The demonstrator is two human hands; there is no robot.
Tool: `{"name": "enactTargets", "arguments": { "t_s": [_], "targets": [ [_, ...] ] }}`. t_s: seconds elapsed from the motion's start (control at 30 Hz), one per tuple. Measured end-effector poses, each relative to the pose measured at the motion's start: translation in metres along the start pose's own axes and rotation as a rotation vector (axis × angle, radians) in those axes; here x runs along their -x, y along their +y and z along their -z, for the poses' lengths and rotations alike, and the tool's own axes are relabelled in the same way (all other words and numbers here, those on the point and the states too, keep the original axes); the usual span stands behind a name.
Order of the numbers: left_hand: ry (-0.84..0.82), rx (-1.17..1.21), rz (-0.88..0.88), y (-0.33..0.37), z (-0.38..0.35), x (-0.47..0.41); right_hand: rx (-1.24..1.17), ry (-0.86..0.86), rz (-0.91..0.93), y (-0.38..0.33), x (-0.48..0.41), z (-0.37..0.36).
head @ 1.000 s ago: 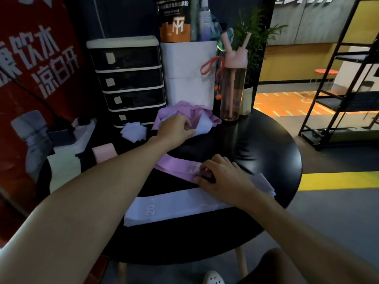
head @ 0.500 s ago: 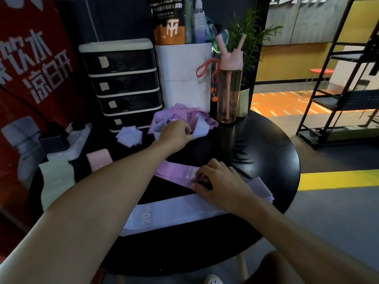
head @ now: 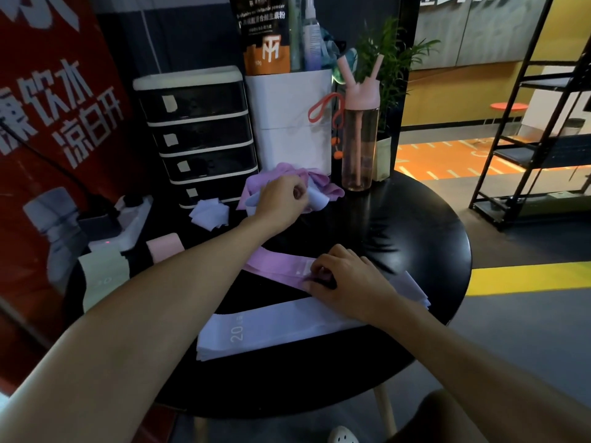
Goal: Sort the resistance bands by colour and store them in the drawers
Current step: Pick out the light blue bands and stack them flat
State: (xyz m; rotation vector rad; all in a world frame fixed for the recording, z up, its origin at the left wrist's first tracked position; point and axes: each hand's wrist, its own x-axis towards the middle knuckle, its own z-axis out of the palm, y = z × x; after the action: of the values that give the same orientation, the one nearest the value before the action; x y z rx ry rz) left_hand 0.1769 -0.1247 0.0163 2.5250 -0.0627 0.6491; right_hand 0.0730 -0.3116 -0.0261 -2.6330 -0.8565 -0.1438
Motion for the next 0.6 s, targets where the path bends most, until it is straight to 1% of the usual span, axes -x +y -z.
{"name": "enactTargets", "arguments": {
  "t_s": [0.1, 0.2, 0.27, 0.4, 0.53, 0.6],
  "targets": [
    [0.068, 0.144, -0.022, 0.014, 0.022, 0.005, -0.05, 0.012, -0.024, 0.0, 0.0, 0.002],
    [0.08, 0.191, -0.067, 0.028, 0.048, 0.017, -0.213, 0.027, -0.07, -0.001, -0.001, 0.006],
    [0.087, 0.229, -0.089, 0.035, 0.063, 0.027, -0.321, 0.081, -0.081, 0.0, -0.001, 0.01],
    [0.06, 0.29, -0.098, 0.045, 0.088, 0.046, -0.378, 0.141, -0.106, -0.002, -0.003, 0.023],
    [0.019, 0.335, -0.118, 0.048, 0.106, 0.062, -0.762, 0.228, -0.198, -0.02, -0.006, 0.056],
    [-0.011, 0.368, -0.128, 0.05, 0.113, 0.07, -0.953, 0.226, -0.238, -0.03, -0.008, 0.069]
  ]
}}
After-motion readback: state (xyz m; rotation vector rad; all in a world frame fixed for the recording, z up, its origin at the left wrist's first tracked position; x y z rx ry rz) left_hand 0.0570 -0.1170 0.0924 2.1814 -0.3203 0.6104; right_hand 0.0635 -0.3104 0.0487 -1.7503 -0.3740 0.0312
